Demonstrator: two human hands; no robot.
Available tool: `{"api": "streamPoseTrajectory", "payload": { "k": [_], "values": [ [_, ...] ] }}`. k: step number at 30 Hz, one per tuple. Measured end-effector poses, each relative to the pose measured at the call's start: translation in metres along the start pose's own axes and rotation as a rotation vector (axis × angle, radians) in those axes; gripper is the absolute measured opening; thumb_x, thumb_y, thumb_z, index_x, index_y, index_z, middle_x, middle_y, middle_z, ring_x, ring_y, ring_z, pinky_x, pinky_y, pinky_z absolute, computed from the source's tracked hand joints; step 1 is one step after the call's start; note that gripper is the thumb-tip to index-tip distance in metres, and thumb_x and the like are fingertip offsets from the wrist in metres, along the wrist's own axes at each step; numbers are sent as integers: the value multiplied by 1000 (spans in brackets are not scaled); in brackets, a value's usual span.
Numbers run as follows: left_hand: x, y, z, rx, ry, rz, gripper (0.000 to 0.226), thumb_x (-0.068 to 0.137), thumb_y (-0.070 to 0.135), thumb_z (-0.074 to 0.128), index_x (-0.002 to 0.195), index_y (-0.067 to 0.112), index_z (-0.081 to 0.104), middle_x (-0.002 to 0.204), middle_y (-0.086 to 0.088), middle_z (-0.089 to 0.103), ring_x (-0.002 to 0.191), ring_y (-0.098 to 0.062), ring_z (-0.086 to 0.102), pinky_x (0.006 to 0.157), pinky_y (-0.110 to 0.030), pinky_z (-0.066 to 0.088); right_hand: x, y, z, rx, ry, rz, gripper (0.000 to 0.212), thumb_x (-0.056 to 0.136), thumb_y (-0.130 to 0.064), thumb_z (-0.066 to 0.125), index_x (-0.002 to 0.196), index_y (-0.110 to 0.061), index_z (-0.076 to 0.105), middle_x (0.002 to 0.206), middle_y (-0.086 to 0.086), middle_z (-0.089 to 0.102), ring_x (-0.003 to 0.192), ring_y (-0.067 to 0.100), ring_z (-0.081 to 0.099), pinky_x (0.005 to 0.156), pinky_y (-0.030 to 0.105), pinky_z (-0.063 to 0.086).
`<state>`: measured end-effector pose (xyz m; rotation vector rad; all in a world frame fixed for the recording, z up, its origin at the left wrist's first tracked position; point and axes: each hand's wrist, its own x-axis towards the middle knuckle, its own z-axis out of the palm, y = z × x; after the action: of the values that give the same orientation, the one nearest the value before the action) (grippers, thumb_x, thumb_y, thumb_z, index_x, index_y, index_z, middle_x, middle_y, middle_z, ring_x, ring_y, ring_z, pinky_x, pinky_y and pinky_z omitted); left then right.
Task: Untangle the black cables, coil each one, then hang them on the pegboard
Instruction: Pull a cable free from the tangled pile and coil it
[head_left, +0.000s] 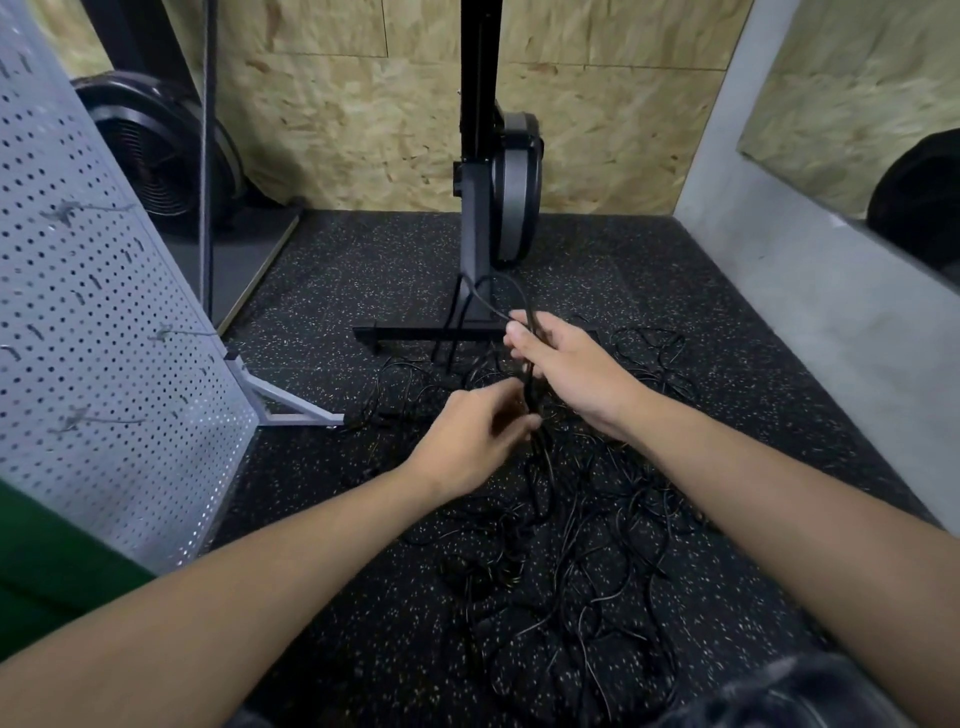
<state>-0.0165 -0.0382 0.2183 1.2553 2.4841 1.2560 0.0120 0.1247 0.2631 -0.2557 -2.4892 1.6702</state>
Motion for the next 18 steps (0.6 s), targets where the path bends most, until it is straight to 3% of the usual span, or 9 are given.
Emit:
{"api": "streamPoseTrajectory", "payload": {
  "k": [2, 3, 6, 8, 10, 12, 15, 18],
  "values": [
    [4, 0, -6, 9, 93, 2, 9, 102, 24, 68, 104, 15, 68, 93, 9, 76, 86, -1, 69, 78, -19, 53, -5, 13, -8, -42, -68, 116, 89, 84, -84, 54, 151, -25, 49, 144, -5, 59, 133, 11, 54, 120, 46, 39],
    [6, -1, -11, -18, 124, -18, 8, 101, 22, 68, 105, 16, 69, 94, 10, 77, 87, 2, 70, 78, -14, 52, -9, 20, -11, -20, -154, 166, 102, 76, -92, 53, 153, -25, 47, 150, -2, 55, 138, 13, 50, 122, 48, 35],
    [12, -5, -22, -212, 157, -154, 7, 102, 16, 66, 102, 11, 70, 89, 5, 79, 82, -2, 75, 76, -12, 53, -23, 34, -18, -61, -399, 300, 104, 76, -85, 56, 158, -23, 39, 161, -3, 40, 143, 13, 40, 125, 50, 29],
    [16, -5, -26, -337, 179, -210, 9, 103, 14, 65, 101, 7, 69, 88, -2, 79, 81, -11, 77, 77, -22, 59, -29, 42, -18, -153, -440, 345, 92, 79, -76, 61, 152, -22, 47, 151, -12, 48, 138, 12, 48, 122, 48, 36],
    [18, -4, -27, -391, 199, -221, 10, 103, 15, 65, 100, 7, 69, 88, -5, 78, 83, -17, 78, 81, -29, 62, -28, 46, -18, -111, -440, 363, 66, 87, -68, 63, 132, -21, 65, 132, -6, 71, 123, 13, 65, 115, 48, 46],
    [21, -2, -28, -397, 233, -226, 11, 103, 16, 65, 97, 8, 68, 87, -5, 78, 83, -17, 78, 81, -31, 62, -28, 43, -19, -61, -440, 370, 52, 94, -61, 60, 120, -18, 73, 113, -1, 79, 114, 17, 71, 110, 47, 51],
    [25, -1, -34, -412, 299, -245, 13, 102, 18, 67, 94, 7, 68, 83, -4, 79, 81, -18, 78, 80, -32, 62, -29, 40, -21, -43, -413, 348, 45, 98, -53, 59, 117, -15, 75, 109, -1, 78, 113, 18, 70, 110, 41, 51],
    [30, -8, -44, -476, 391, -312, 18, 101, 18, 68, 99, 0, 69, 85, -7, 79, 82, -22, 77, 82, -33, 62, -29, 36, -21, -54, -385, 241, 26, 104, -34, 60, 116, -17, 74, 112, -4, 77, 117, 11, 68, 111, 36, 50]
  ]
}}
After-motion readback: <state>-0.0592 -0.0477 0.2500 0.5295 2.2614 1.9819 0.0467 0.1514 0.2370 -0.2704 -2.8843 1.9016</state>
